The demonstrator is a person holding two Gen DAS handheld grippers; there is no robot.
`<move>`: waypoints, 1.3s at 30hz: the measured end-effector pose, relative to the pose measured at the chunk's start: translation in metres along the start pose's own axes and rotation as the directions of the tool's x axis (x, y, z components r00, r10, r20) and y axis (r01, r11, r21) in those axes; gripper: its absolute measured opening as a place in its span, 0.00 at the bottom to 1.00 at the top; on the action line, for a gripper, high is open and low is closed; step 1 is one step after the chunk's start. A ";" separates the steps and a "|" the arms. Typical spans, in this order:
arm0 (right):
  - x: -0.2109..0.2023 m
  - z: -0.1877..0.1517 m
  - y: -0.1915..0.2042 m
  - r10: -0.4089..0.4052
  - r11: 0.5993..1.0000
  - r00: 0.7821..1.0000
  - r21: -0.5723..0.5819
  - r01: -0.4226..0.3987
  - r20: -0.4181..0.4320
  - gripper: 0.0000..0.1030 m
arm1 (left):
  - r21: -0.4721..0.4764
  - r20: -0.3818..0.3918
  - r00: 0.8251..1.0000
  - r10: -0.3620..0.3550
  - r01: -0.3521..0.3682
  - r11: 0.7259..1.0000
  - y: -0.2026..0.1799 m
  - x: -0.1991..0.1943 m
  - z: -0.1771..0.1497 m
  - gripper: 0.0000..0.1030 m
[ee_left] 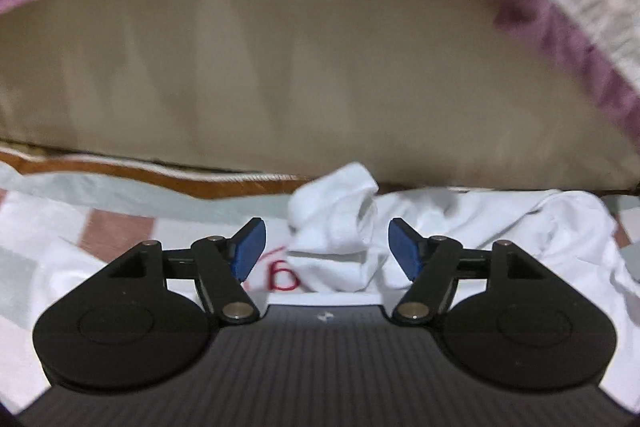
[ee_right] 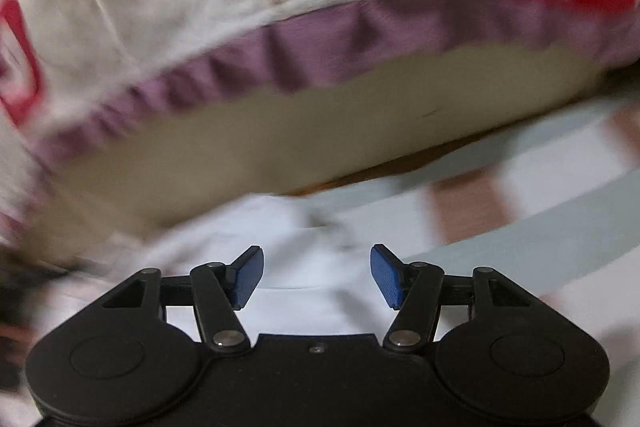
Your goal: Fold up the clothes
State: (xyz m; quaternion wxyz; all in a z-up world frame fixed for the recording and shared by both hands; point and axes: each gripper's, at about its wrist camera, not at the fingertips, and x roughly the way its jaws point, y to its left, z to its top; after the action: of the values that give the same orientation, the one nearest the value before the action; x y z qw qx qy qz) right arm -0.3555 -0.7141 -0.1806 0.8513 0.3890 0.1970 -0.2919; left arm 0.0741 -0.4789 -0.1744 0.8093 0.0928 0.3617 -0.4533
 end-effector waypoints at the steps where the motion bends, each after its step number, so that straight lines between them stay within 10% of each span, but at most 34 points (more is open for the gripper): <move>1: 0.003 -0.001 -0.005 0.088 0.994 0.996 0.066 -0.087 -0.022 0.63 | -0.011 -0.008 1.000 0.001 -0.001 1.000 0.000 0.008 0.002 0.66; 5: 0.022 -0.012 -0.005 0.147 0.987 0.984 0.086 -0.139 -0.097 0.64 | -0.057 -0.042 0.999 0.004 -0.006 0.998 -0.002 0.038 0.008 0.52; 6: 0.026 -0.015 -0.003 0.136 0.989 0.984 0.067 -0.129 -0.114 0.64 | -0.068 -0.051 0.999 0.004 -0.008 0.998 -0.002 0.046 0.010 0.17; 7: 0.030 -0.017 -0.002 0.125 0.992 0.983 0.047 -0.120 -0.131 0.64 | -0.054 -0.053 0.998 0.022 -0.025 0.998 -0.005 0.048 0.012 0.10; 14: 0.048 -0.029 0.008 0.076 0.996 0.978 -0.036 -0.085 -0.192 0.64 | 0.157 0.186 0.982 -0.023 -0.007 0.988 -0.045 -0.039 0.039 0.10; 25: 0.048 -0.033 0.009 0.018 0.995 0.985 -0.097 -0.035 -0.171 0.63 | -0.054 0.502 0.828 -0.249 0.317 0.947 -0.005 -0.231 0.017 0.10; 31: 0.041 -0.030 0.002 -0.058 0.995 0.991 -0.084 0.048 -0.123 0.63 | -0.250 0.302 0.950 -0.079 0.159 0.955 0.038 -0.233 -0.051 0.09; 39: 0.022 -0.022 -0.041 -0.054 0.986 0.997 0.156 0.061 -0.051 0.62 | -0.253 0.238 0.971 -0.030 0.092 0.963 0.021 -0.241 -0.126 0.10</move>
State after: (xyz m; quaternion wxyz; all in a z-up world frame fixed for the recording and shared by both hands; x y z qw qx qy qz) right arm -0.3679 -0.7260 -0.2284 0.8041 0.4561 0.2043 -0.3219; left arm -0.0512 -0.2459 -0.1082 0.8367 -0.0796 0.3242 -0.4341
